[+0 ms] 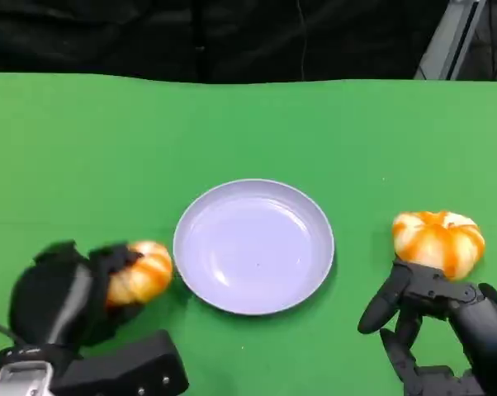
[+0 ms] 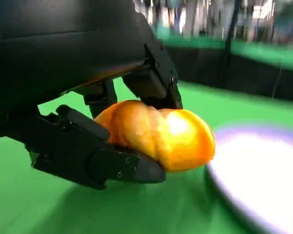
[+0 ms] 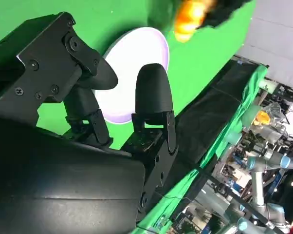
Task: Grasp the bread from the table and place it into the plate.
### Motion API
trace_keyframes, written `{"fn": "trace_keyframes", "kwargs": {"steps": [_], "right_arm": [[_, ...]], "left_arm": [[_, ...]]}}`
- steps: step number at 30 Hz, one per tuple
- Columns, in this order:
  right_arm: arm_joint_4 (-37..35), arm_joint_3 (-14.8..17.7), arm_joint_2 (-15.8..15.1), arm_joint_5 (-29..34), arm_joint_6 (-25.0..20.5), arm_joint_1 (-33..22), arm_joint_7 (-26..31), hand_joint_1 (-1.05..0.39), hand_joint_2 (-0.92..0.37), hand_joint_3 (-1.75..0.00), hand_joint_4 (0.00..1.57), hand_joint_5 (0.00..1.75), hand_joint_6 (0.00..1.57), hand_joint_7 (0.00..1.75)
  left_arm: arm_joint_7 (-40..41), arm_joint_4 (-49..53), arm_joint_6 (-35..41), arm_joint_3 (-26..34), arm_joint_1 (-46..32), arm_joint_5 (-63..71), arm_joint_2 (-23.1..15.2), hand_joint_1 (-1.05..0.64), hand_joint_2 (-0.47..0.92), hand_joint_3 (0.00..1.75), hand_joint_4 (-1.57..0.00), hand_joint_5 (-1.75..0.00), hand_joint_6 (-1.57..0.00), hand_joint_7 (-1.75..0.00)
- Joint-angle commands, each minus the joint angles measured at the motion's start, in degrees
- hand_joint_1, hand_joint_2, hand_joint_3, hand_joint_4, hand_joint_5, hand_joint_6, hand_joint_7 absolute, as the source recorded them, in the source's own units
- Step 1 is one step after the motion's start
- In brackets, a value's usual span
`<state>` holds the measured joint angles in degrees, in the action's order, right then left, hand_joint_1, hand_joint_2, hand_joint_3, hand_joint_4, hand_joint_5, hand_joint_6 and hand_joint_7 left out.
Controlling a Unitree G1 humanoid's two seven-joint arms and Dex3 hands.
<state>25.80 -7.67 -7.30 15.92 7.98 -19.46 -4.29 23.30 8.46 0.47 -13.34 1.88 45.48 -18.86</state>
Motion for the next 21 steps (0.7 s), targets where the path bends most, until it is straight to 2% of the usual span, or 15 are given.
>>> {"fn": "trace_keyframes", "kwargs": {"steps": [1, 11, 15, 21], "right_arm": [[0.1, 0.2, -0.4, -0.8, 0.4, 0.1, -0.1, 0.06, -0.34, -1.31, 0.82, 1.66, 0.75, 1.36], [0.5, 0.0, -0.4, -0.1, -0.2, 0.1, 0.0, 0.07, -0.33, -1.32, 0.82, 1.64, 0.75, 1.36], [0.7, -0.3, -0.1, -0.2, -0.6, 0.1, -0.1, 0.05, -0.33, -1.31, 0.82, 1.65, 0.75, 1.36], [0.5, -0.3, -0.1, 0.1, -0.5, 0.1, 0.2, 0.05, -0.33, -1.31, 0.82, 1.65, 0.75, 1.36]], "left_arm": [[2.6, -2.4, -0.9, 0.7, -1.0, 0.5, -0.6, -0.15, 0.53, 1.0, -0.84, -1.75, -0.78, -1.47], [5.3, -4.7, -5.5, 0.8, 0.5, -0.1, 0.2, -0.13, 0.44, 1.15, -0.86, -1.75, -0.76, -1.55], [5.7, -4.8, -7.0, -0.3, 3.3, 0.6, 1.0, -0.15, 0.33, 1.31, -0.92, -1.75, -0.78, -1.58], [6.0, -4.0, -9.1, -0.4, 4.6, 0.6, 1.7, -0.17, 0.36, 1.36, -0.93, -1.75, -0.77, -1.61]]}}
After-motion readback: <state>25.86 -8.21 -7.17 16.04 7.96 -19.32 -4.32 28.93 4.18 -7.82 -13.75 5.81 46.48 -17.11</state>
